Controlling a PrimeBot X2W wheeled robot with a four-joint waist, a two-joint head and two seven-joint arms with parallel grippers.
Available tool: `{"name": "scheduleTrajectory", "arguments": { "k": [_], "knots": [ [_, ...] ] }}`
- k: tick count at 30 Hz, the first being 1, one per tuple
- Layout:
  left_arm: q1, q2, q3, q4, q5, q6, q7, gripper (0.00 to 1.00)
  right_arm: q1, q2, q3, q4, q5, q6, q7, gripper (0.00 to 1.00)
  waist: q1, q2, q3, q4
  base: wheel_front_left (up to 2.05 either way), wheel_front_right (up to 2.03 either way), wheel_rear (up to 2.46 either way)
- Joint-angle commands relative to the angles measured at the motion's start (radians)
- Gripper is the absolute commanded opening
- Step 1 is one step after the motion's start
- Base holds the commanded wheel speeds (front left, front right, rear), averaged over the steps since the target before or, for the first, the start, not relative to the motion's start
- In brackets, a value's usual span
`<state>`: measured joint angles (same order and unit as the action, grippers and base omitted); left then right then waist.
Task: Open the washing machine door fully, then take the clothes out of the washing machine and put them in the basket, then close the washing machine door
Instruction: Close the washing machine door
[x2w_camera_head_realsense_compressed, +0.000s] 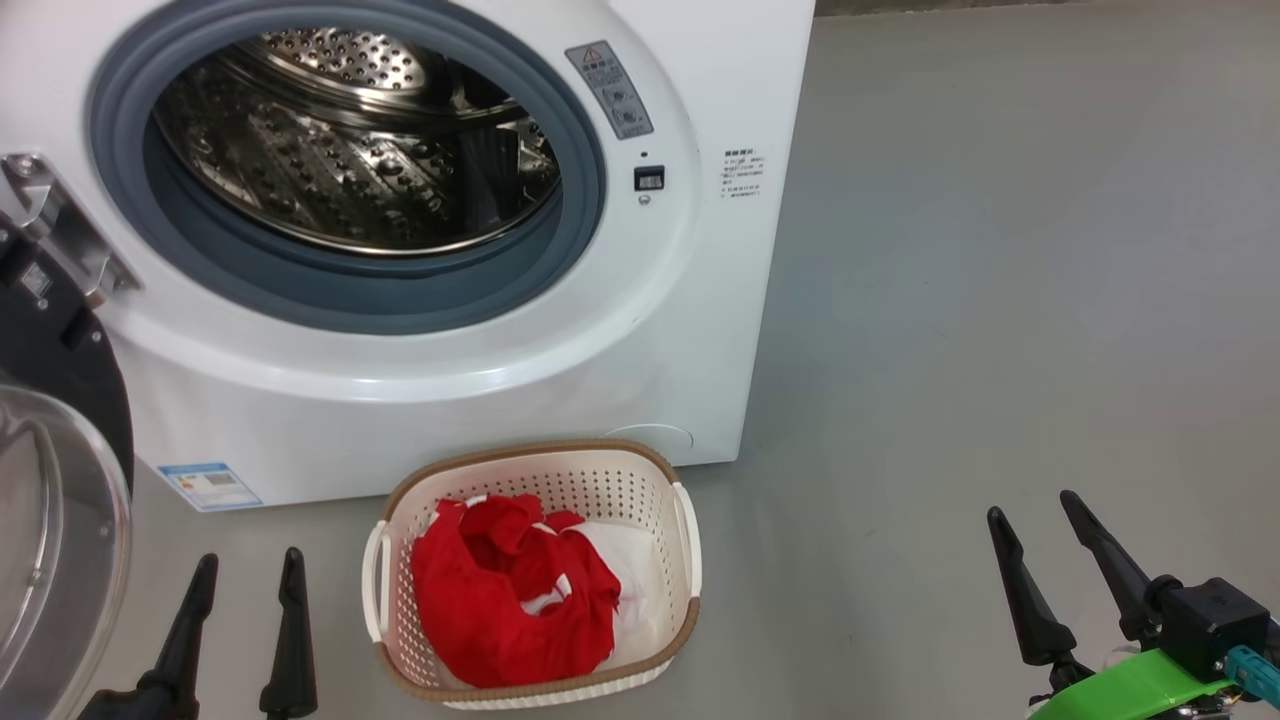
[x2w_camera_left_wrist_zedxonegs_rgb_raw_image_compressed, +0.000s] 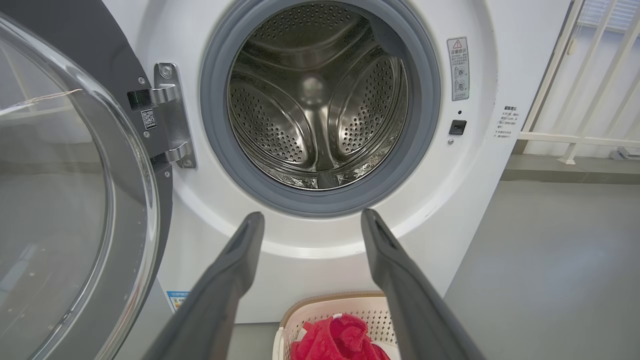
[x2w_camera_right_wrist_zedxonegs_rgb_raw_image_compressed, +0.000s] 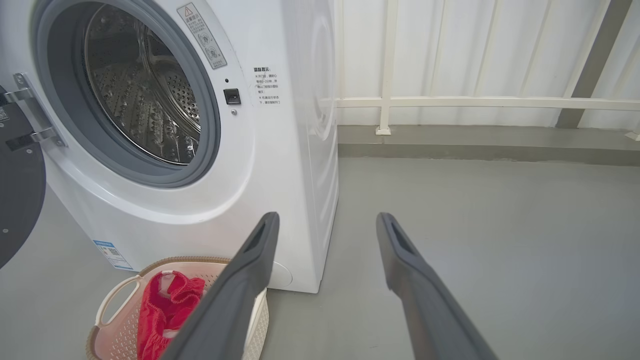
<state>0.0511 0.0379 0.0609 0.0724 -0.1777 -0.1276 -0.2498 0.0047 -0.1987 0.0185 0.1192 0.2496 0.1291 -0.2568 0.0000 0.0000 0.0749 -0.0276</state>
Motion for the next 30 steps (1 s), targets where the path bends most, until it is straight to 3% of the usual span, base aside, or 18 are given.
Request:
{"name": "scheduleTrajectory", "arguments": {
  "k": [1, 20, 30],
  "knots": [
    [-0.031, 0.012, 0.029, -0.024, 0.009, -0.003, -0.012, 1.00, -0.006, -0.015, 0.017, -0.026, 0.008, 0.002, -0.005, 1.00, 0.0000, 0.0000, 0.000, 0.001, -0.71, 0.71, 0.00],
    [-0.027, 0.012, 0.027, -0.034, -0.017, -0.001, -0.012, 1.00, -0.004, -0.014, 0.023, -0.027, 0.007, 0.002, -0.005, 1.00, 0.0000, 0.0000, -0.007, 0.023, -0.08, 0.08, 0.00],
    [-0.025, 0.012, 0.015, -0.028, -0.048, 0.024, -0.012, 1.00, -0.033, -0.023, 0.071, -0.020, 0.009, 0.002, -0.005, 1.00, 0.0000, 0.0000, 0.001, 0.084, 0.00, 0.00, 0.00]
  ]
}}
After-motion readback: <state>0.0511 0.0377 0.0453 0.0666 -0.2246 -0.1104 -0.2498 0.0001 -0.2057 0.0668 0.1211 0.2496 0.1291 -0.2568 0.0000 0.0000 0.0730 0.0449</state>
